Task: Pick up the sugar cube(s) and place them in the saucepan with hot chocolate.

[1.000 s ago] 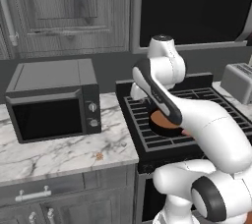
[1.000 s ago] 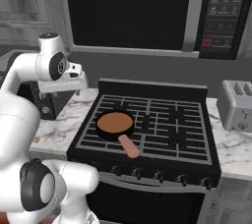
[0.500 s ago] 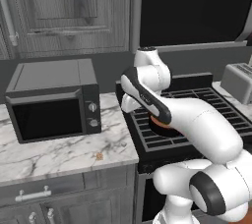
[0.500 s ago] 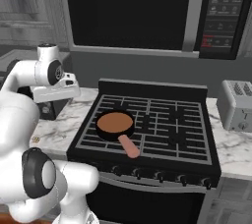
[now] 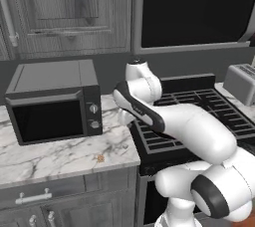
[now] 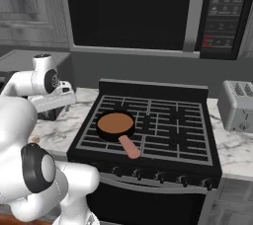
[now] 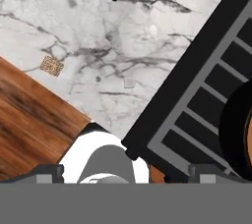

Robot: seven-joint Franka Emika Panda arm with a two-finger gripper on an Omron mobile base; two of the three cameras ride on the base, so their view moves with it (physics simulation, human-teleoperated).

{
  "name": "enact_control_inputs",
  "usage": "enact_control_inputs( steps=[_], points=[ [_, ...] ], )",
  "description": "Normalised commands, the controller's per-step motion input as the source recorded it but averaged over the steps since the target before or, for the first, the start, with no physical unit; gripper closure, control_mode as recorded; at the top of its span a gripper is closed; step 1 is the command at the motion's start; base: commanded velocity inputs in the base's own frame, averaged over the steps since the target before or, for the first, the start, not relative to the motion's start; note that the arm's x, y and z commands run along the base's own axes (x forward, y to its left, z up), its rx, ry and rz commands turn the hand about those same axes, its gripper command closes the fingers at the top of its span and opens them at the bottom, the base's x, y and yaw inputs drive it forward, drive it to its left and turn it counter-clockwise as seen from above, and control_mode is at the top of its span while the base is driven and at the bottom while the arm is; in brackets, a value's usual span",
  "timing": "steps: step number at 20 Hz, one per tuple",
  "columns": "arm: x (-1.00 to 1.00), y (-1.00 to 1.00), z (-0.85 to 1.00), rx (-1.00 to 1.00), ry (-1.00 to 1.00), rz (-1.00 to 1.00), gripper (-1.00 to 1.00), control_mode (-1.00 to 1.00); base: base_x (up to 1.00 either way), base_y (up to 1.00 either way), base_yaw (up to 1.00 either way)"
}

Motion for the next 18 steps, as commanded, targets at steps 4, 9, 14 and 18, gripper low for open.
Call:
enact_control_inputs(
  steps=[4,9,14,18],
  points=[
    [0.05,0.19,-0.32,0.0,0.0,0.04,-1.0,-1.0,0.0,0.0,0.0],
    [0.07,0.19,-0.37,0.0,0.0,0.06,-1.0,-1.0,0.0,0.0,0.0],
    [0.1,0.06,-0.44,0.0,0.0,0.06,-1.0,-1.0,0.0,0.0,0.0],
    [0.19,0.0,-0.43,0.0,0.0,0.03,-1.0,-1.0,0.0,0.0,0.0]
  ],
)
